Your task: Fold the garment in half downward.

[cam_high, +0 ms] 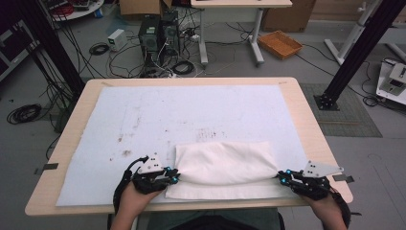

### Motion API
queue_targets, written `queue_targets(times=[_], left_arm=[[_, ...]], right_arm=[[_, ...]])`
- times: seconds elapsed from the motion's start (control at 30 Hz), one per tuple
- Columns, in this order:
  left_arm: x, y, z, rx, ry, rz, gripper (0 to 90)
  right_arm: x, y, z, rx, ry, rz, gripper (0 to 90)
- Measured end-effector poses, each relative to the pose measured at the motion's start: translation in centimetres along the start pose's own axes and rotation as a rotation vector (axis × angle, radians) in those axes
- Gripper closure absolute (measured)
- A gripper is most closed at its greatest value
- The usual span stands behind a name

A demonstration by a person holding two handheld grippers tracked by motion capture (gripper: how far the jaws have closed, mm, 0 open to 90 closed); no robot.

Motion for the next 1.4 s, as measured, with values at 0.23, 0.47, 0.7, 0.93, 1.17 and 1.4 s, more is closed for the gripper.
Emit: queue_targets(times=[0.23,0.47,0.7,0.93,1.17,1.4], left_arm=[[0.1,-0.3,-0.3,-0.029,-0.011,0.004,85.1],[1.5,-0.4,-0.4,-0.024,-0.066,0.046,86.0],[3.4,-1.7,-0.3,-0.034,-0.105,0.083,85.9],[4.2,-2.2,-0.6,-0.022,-0.099,0.097,64.8],[3.3,-1.6,-1.2,0.003,-0.099,0.083,42.2],[0.6,1.4,-2.8,0.057,-0.059,-0.008,33.8]], right_arm=[[0.4,0.0,-0.3,-0.002,-0.02,-0.006,84.8],[1.1,0.3,-0.7,0.016,-0.04,-0.018,85.2],[3.3,1.7,-0.9,0.05,-0.069,-0.024,85.4],[5.2,2.9,0.0,0.013,-0.082,-0.082,70.0],[5.3,1.5,-0.5,-0.021,-0.11,0.0,60.7],[0.7,-1.8,-2.9,-0.047,-0.046,0.082,55.5]])
Point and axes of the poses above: each handheld gripper's, and its own axes: x roughly backward along the jaws, z roughly out of its underside, y roughly to its left, the point moved 3 cm from there along -x, roughly forward along the jaws, and after that the axes turned 3 degrees about -x, right-handed, at the moved point
